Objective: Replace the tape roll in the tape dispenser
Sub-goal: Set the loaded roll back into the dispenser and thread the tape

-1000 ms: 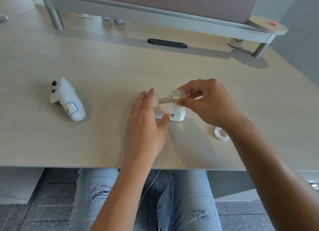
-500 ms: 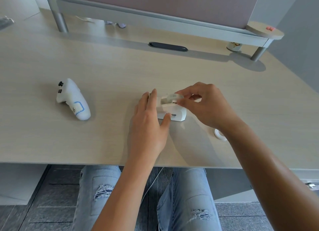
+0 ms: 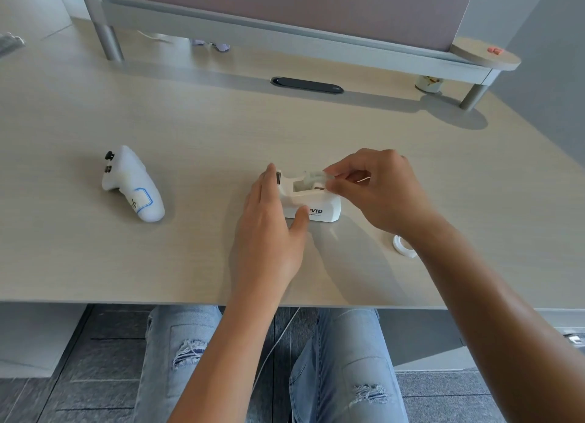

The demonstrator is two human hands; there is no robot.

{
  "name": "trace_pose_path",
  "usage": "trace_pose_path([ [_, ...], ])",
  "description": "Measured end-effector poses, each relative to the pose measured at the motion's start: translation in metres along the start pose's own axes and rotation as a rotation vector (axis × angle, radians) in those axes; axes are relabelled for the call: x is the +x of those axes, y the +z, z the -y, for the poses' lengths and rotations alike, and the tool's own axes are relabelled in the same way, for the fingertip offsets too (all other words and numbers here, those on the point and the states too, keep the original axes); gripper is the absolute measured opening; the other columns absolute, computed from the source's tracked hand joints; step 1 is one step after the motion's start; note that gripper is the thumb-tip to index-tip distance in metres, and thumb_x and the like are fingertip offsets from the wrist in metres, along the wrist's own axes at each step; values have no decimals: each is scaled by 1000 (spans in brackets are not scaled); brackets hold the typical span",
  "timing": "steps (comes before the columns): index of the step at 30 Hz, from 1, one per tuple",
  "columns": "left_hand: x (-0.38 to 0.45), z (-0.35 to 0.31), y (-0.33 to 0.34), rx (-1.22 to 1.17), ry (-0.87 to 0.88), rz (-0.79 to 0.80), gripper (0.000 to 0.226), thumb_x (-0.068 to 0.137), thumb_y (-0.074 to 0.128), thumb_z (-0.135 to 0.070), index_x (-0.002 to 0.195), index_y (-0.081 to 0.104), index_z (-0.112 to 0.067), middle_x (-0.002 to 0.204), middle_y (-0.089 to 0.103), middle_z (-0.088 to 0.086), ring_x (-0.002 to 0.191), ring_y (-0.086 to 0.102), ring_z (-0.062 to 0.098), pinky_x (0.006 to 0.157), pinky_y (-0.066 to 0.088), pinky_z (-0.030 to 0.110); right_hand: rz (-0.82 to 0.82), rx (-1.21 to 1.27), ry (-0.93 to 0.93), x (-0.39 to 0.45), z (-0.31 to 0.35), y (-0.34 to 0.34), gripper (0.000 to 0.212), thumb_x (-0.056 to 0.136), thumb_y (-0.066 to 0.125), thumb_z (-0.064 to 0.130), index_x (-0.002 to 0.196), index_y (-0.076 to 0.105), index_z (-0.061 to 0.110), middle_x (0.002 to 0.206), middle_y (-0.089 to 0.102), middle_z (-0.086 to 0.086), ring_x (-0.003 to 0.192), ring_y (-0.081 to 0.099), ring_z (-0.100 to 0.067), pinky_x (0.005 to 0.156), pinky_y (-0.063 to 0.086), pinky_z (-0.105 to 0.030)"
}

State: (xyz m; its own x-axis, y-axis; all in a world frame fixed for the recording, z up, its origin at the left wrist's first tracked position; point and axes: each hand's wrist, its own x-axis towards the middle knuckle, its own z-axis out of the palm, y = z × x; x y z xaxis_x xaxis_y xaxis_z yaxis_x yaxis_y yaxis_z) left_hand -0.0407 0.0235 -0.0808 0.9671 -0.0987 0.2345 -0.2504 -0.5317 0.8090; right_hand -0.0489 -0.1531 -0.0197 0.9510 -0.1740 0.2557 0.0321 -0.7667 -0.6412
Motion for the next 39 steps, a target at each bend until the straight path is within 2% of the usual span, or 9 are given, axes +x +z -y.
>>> trace_pose_path([
  [7,2,2,-2,-29,-35,-11,72,96,65,-29,159,31,-30,159,46,-13,143,46,14,99,43,33,-38,-89,-43,3,5,5,12,87,83,18,98,84,21,92,77,3,80,72,-5,68,48,-3],
  [12,2,2,0,-22,-30,-15,72,96,66,-29,159,32,-30,158,47,-14,141,49,14,100,46,35,-92,-112,-77,-1,7,10,12,87,82,19,98,84,22,87,76,3,77,74,-11,77,59,-28],
  [19,6,3,2,-40,-54,-69,64,95,68,-30,153,42,-29,148,55,-14,133,54,15,95,43,30,-26,-168,-128,2,6,11,13,89,78,27,99,80,18,89,70,-2,79,69,-18,79,58,-36],
  [21,6,5,3,-34,-44,-69,64,95,68,-31,153,41,-30,149,55,-14,133,54,15,94,43,31,-11,-172,-137,2,4,10,12,91,77,25,100,80,18,91,70,-3,80,69,-19,79,58,-34],
  [24,5,6,4,-19,-27,-69,64,96,67,-31,154,40,-29,149,54,-13,132,55,17,93,43,31,5,-138,-103,2,2,4,10,92,77,28,99,79,20,93,71,0,83,70,-14,80,57,-25],
  [27,5,6,5,-7,-17,-73,64,96,67,-29,154,40,-27,151,53,-11,133,54,18,97,46,34,10,-144,-96,3,1,1,9,92,77,28,99,78,22,94,71,1,83,71,-12,78,54,-17],
  [30,4,5,4,-5,-16,-71,64,97,65,-29,155,39,-27,153,52,-11,136,53,17,99,43,30,35,-222,-117,5,3,2,8,93,75,23,100,78,20,94,70,1,83,69,-14,73,46,-8],
  [35,4,5,4,-4,-8,-73,63,97,66,-29,155,40,-27,151,54,-9,134,55,18,100,50,37,66,-306,-108,9,10,2,10,93,71,20,102,77,20,94,68,3,80,61,-10,67,39,-5],
  [39,5,5,4,-7,-13,-75,63,97,66,-29,155,41,-26,151,54,-9,135,55,18,100,49,37,71,-335,-103,9,13,1,11,94,70,20,102,77,19,94,69,3,82,61,-12,68,38,-6],
])
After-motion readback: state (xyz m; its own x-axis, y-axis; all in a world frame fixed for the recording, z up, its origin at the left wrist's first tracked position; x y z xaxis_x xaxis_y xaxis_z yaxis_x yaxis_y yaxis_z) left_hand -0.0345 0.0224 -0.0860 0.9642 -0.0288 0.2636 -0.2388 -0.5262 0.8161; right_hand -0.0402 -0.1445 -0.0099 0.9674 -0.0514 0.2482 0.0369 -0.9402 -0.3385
